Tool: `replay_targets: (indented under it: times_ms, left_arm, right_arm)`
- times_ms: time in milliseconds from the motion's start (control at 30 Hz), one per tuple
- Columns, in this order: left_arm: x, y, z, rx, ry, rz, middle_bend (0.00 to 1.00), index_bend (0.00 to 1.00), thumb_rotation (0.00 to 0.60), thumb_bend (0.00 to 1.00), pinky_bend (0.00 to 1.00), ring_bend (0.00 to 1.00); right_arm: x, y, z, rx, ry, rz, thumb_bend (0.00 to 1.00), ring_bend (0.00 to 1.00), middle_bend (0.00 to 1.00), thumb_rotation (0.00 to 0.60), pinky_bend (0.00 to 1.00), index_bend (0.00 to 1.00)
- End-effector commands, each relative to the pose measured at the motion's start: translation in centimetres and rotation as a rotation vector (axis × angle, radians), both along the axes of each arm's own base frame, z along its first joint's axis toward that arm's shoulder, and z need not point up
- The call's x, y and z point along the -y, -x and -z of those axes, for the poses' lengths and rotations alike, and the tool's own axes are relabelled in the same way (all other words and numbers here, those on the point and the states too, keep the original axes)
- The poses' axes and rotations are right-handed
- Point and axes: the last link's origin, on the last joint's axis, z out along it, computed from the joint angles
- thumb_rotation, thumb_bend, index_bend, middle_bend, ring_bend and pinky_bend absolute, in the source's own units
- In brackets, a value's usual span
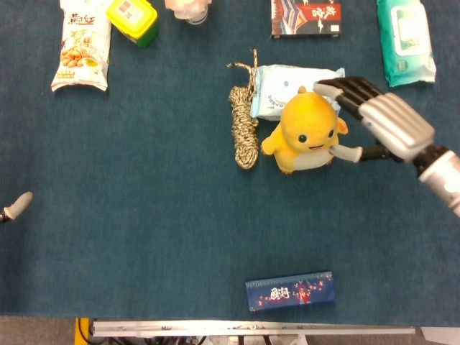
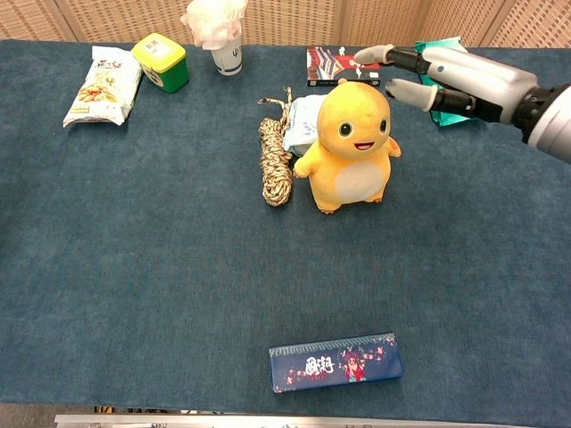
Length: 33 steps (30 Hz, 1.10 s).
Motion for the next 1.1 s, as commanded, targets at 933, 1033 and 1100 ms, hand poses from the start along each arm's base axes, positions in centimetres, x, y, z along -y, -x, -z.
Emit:
replay_targets:
  times_ms: [933,1033,1100]
  left_arm:
    - [0.4,0.6,0.0,0.019,0.007,-0.022,0.02,0.05,0.100,0.04,0.00,0.00]
    - [0.3,0.5,0.1,0.021,0.010,-0.019,0.02,0.05,0.099,0.04,0.00,0.00]
    - [0.3,0.4,0.2,0.022,0.013,-0.018,0.02,0.05,0.096,0.04,0.00,0.00]
  right_arm:
    - [2.3,-2.6,4.3,-0.140,-0.027,-0.118,0.00,0.00,0.10,0.000,0.00,0.07]
    - [2.4,-2.5,3.8,-0.131,-0.011,-0.112,0.00,0.00,0.10,0.000,0.00,0.07]
    - [2.4,-2.7,3.5,-0.126,0.000,-0.119,0.00,0.00,0.10,0.000,0.00,0.07]
